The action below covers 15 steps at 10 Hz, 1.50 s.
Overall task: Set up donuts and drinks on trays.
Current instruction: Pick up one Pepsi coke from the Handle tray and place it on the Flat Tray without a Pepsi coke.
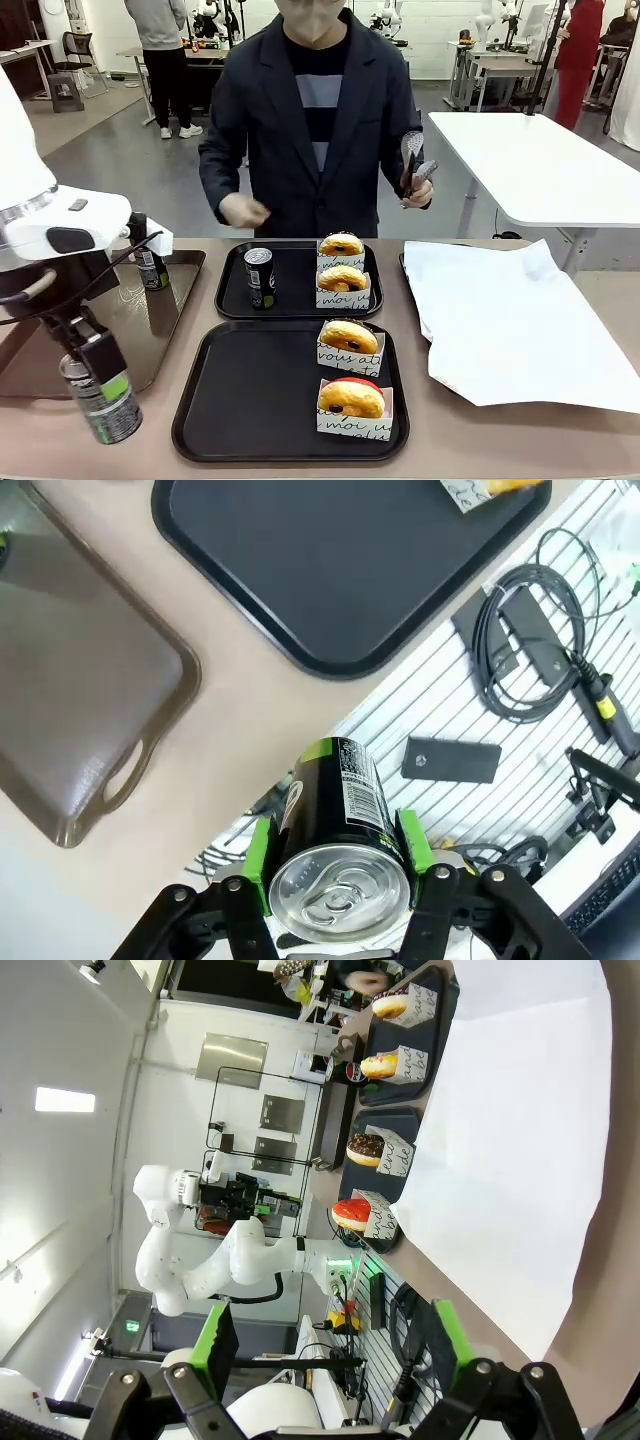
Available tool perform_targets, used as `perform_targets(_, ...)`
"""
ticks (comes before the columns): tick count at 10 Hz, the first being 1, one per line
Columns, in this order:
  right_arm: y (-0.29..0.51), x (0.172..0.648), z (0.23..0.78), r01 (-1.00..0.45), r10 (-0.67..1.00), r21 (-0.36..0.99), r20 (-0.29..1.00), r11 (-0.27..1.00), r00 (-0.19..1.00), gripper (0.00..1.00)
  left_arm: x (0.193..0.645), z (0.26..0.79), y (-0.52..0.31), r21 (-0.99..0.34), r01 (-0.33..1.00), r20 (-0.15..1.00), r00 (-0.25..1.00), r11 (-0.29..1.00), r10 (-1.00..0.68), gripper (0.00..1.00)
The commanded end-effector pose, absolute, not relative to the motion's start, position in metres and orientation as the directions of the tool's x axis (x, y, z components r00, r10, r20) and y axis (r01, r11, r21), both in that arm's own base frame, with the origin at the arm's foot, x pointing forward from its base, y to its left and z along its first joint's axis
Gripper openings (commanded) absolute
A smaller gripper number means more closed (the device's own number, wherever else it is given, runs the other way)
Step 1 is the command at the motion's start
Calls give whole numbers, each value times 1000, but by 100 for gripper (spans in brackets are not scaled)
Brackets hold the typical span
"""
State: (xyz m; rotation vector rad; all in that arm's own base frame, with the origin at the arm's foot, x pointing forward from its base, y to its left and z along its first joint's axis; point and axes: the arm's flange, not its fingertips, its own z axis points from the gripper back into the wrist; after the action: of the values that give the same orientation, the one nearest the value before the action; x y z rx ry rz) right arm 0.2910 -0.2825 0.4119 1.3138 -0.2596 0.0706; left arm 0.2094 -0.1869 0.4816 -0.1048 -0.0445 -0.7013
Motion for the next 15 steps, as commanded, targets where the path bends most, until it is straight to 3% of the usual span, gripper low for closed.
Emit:
perform_targets(1, -282, 290, 413, -206, -97, 946, 236, 250, 967, 100, 246, 479, -214, -148, 633, 124, 774, 759, -621, 58)
perform_targets(5, -282, 290, 413, -206, -97, 946, 236, 250, 967, 100, 312, 465, -284, -146, 626, 127, 779, 766, -613, 58)
perform_targets(8, -282, 290, 413, -206, -97, 946, 236, 250, 967, 100, 346, 436, -323, -72, 614, 113, 788, 786, -605, 58)
perform_targets(15, -282, 290, 413, -206, -97, 946, 236, 250, 967, 100, 357, 396, -347, -26, 603, 86, 796, 797, -599, 58)
